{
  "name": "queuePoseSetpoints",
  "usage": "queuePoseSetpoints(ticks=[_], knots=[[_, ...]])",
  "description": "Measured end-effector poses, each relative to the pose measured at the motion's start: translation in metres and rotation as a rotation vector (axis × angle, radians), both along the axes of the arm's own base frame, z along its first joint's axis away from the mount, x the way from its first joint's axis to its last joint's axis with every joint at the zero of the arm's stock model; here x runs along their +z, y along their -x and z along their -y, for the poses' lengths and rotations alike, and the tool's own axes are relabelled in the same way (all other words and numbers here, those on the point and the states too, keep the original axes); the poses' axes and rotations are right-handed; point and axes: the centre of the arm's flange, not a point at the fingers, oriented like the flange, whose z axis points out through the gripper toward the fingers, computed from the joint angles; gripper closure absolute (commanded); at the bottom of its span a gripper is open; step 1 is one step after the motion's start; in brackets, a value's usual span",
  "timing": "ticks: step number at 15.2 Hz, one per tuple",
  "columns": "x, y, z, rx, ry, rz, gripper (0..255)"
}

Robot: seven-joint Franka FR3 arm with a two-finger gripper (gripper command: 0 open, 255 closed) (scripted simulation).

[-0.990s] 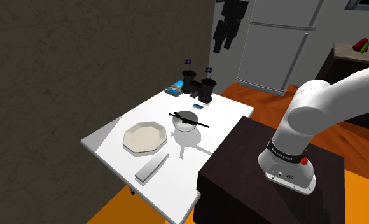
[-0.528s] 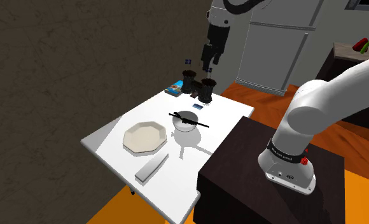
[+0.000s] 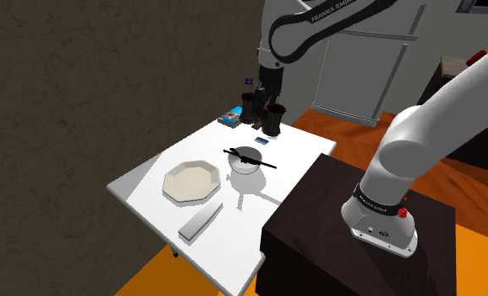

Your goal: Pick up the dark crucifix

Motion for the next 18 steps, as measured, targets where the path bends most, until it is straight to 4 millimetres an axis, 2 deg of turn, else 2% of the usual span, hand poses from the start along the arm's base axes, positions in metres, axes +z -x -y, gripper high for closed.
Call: queuePoseSetpoints(ticks=[7, 18], knots=[[-0.084, -0.047, 0.001, 0.013, 0.05, -0.032, 0], [-0.219, -0.108, 0.013, 0.032, 0.126, -0.084, 0]])
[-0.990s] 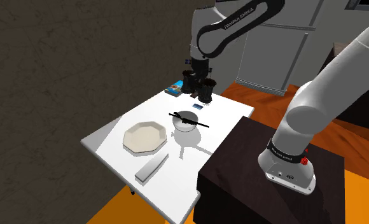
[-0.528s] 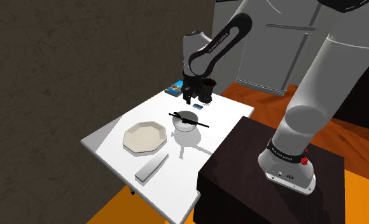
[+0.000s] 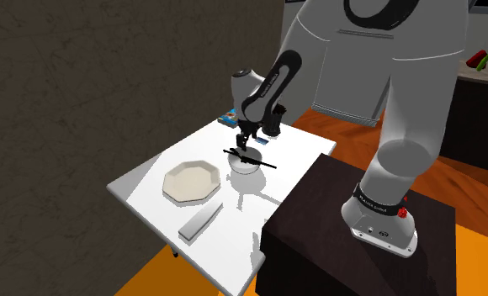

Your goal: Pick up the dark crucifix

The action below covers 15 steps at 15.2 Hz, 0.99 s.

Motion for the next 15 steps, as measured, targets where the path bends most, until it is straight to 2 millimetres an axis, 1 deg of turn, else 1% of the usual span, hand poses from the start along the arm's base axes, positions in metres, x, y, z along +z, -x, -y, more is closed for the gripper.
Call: queuePoseSetpoints(ticks=[2, 3, 5, 6, 9, 15], knots=[[-0.021, -0.01, 0.003, 0.003, 0.014, -0.009, 0], [-0.036, -0.014, 0.002, 0.005, 0.021, -0.014, 0], [-0.063, -0.024, 0.01, 0.009, 0.035, -0.024, 0], [-0.076, -0.029, 0.01, 0.011, 0.043, -0.029, 0], [-0.093, -0.034, 0.011, 0.013, 0.05, -0.033, 0], [-0.124, -0.036, 0.011, 0.013, 0.051, -0.034, 0]])
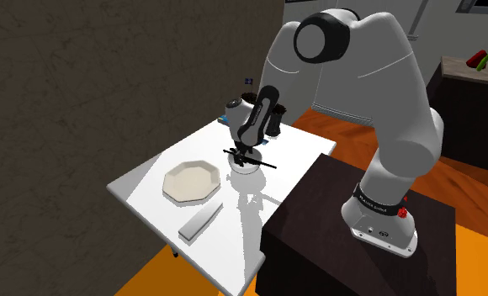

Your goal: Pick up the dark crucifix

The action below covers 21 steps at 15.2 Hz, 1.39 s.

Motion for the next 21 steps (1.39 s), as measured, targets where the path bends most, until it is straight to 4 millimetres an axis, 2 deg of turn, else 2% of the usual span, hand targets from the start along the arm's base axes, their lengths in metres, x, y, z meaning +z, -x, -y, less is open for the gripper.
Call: queuePoseSetpoints(ticks=[1, 11, 21], knots=[[-0.002, 0.001, 0.0, 0.0, 0.0, 0.0, 255], [-0.004, 0.001, 0.0, -0.001, 0.0, 0.001, 255], [0.043, 0.002, 0.0, 0.0, 0.0, 0.001, 255]])
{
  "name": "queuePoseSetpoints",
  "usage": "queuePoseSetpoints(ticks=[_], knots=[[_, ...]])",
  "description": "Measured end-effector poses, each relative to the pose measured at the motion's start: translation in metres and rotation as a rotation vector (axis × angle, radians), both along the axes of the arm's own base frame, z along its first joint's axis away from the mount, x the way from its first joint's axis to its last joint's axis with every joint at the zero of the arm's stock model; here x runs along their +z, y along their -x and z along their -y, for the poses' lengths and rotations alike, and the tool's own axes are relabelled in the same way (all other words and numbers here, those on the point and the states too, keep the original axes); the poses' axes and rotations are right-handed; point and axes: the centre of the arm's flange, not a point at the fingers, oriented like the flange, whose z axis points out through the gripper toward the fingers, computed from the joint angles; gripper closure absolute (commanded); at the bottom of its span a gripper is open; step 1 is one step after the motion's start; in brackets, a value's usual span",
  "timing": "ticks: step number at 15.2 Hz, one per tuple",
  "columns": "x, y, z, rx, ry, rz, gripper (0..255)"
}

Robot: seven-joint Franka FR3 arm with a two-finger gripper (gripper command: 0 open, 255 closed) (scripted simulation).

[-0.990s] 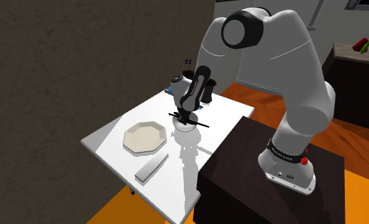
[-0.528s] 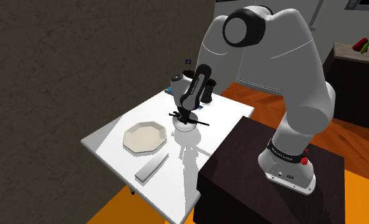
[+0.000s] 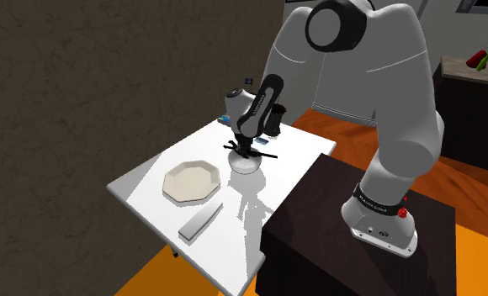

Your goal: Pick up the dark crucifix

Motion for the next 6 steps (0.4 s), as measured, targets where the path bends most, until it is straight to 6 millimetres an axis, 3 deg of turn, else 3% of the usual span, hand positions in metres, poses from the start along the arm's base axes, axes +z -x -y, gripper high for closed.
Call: queuePoseSetpoints(ticks=[6], knots=[[0.03, -0.001, -0.001, 0.0, 0.0, 0.0, 255]])
